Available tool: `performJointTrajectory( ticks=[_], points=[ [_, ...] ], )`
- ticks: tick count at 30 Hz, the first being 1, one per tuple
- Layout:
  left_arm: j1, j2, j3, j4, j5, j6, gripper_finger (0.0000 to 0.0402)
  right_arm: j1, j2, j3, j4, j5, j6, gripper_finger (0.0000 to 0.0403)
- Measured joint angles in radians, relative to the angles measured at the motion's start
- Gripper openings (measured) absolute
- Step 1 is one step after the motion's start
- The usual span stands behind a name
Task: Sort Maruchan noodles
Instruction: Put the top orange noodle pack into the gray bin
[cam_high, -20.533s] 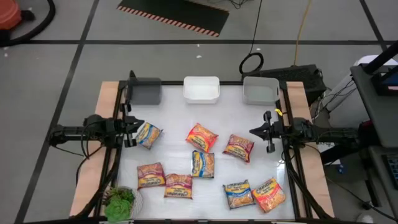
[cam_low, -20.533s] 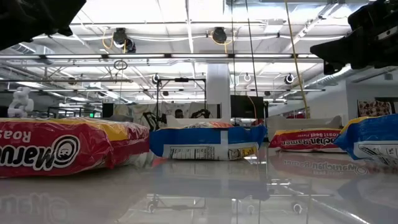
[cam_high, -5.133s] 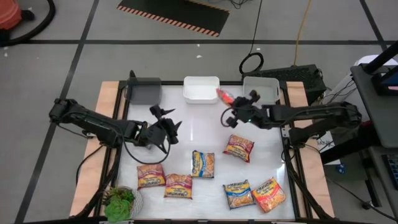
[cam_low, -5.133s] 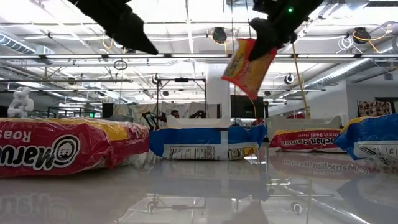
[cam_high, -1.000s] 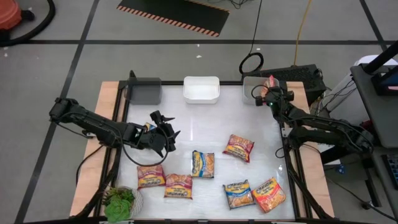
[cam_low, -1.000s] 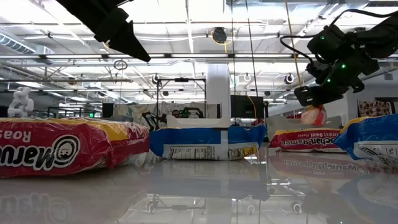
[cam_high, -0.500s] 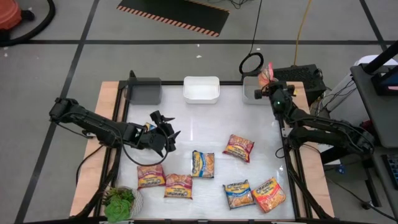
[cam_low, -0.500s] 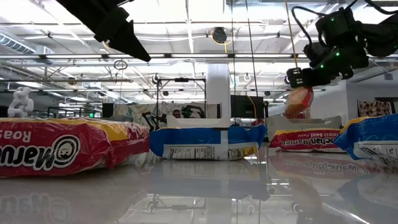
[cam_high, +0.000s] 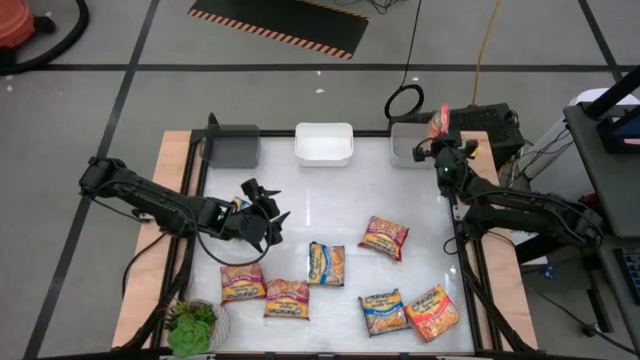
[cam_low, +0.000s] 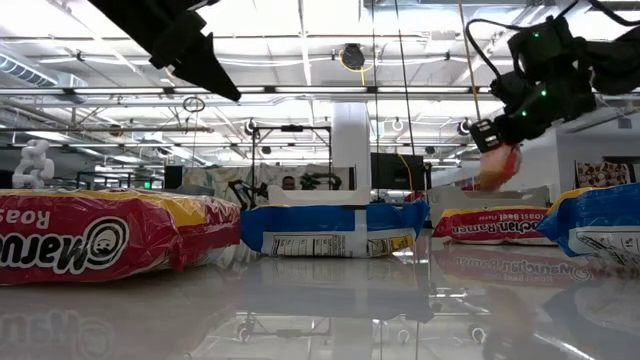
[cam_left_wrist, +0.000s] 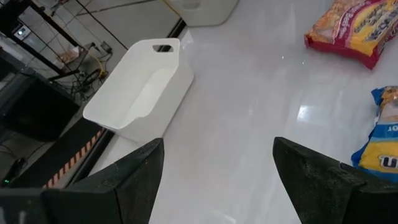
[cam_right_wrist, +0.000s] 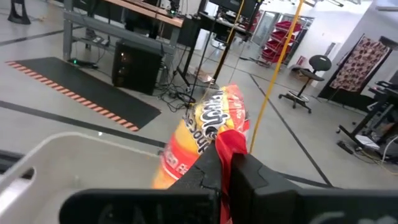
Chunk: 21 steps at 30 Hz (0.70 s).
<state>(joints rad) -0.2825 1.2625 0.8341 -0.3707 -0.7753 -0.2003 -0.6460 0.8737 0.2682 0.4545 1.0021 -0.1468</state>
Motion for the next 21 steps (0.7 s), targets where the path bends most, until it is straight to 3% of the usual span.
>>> performJointTrajectory(
  ticks=[10, 21],
  points=[
    [0.0, 0.0, 0.0, -0.007, 0.0, 0.008, 0.0305, 0.0, 0.0, -0.124, 0.165, 0.048, -0.053, 0.0],
    [0.0, 0.0, 0.0, 0.005, 0.0, 0.021, 0.0305, 0.0, 0.0, -0.136, 0.17, 0.043, -0.078, 0.0]
  ],
)
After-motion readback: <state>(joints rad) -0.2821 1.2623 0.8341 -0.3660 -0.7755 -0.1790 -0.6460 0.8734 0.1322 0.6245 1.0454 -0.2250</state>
